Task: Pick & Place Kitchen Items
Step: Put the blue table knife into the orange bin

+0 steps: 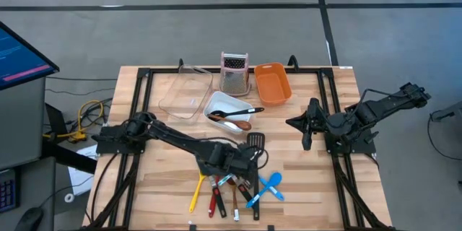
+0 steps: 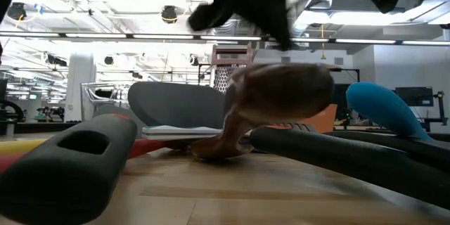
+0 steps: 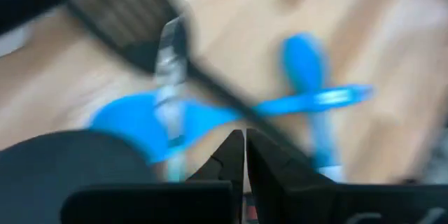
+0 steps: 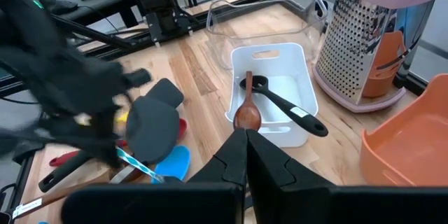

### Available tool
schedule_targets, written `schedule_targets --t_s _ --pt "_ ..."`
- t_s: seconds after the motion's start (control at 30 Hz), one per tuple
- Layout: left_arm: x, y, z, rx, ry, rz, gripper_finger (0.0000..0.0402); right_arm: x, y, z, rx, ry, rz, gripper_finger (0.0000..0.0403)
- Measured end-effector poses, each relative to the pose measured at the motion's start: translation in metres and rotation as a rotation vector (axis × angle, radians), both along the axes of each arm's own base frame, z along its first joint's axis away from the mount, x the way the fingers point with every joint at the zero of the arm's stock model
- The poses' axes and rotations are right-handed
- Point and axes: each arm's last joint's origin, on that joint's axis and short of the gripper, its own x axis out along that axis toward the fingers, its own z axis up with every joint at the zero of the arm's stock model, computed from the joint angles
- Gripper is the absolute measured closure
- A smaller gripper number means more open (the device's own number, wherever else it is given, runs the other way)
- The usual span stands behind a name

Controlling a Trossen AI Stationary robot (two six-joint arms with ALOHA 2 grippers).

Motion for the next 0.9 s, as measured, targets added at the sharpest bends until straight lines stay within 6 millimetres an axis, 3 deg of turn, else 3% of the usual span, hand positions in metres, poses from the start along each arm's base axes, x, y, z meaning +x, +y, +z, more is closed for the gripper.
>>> schedule_targets --t_s 0.2,0.4,0.57,0.9 --pt "0.005 -0.019 0.055 -0.060 -0.386 -0.079 0.0399 -0.001 0.000 -0.001 -0.004 0.009 0.000 0.0403" --pt "-0.005 -0.042 0.097 0.017 -0.679 -0.027 0.0400 -0.001 0.000 -0.002 -0.011 0.023 0.001 0.0403" --pt "-0.001 -0.050 0.109 0.049 -0.729 0.021 0.0400 -0.002 -0.001 -0.004 -0.022 0.049 0.003 0.0403" --pt "0.039 -0.059 0.096 0.071 -0.745 -0.012 0.0401 -0.004 -0.002 -0.007 -0.037 0.082 0.005 0.0403"
